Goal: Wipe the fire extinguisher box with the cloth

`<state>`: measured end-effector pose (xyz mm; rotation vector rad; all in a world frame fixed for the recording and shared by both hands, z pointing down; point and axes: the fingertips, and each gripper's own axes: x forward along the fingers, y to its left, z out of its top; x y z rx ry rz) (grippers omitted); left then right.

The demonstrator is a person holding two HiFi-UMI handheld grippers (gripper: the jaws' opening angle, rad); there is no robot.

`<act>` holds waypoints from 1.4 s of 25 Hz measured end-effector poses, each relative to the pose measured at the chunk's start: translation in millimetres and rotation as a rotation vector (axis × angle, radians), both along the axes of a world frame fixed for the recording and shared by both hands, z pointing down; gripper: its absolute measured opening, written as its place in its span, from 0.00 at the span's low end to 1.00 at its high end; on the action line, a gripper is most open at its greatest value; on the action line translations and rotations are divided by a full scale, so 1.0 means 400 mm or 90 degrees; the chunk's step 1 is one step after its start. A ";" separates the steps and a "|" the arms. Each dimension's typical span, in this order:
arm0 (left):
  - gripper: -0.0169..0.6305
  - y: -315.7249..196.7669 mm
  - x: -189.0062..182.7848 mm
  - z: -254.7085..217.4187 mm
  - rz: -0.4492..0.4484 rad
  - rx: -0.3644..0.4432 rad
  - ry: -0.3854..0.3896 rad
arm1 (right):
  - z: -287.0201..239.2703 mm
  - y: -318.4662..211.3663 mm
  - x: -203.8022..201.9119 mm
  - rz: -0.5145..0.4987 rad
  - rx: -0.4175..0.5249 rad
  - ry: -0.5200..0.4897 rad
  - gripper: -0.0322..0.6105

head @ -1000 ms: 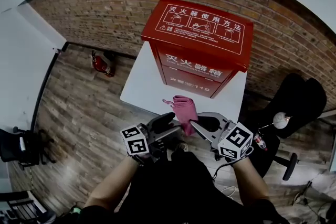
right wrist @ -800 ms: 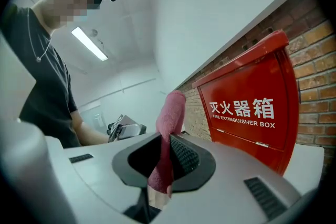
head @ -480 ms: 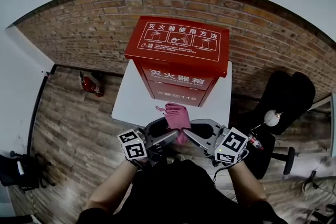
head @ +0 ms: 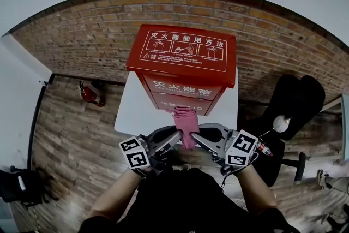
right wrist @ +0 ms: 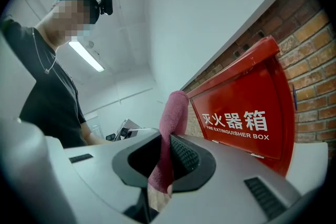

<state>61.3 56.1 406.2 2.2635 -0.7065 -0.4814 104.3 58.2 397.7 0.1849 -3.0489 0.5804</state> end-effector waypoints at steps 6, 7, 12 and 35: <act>0.13 -0.022 -0.013 -0.016 0.009 0.000 -0.019 | 0.005 -0.047 -0.019 0.007 -0.024 0.007 0.14; 0.12 -0.025 -0.015 -0.017 0.008 -0.003 -0.022 | 0.009 -0.055 -0.023 0.013 -0.026 0.013 0.14; 0.11 -0.046 -0.039 -0.004 -0.026 -0.044 -0.023 | 0.042 -0.092 -0.041 0.061 -0.022 0.060 0.16; 0.09 -0.101 -0.142 0.011 -0.165 -0.275 0.340 | 0.074 -0.011 -0.123 0.240 0.791 0.477 0.46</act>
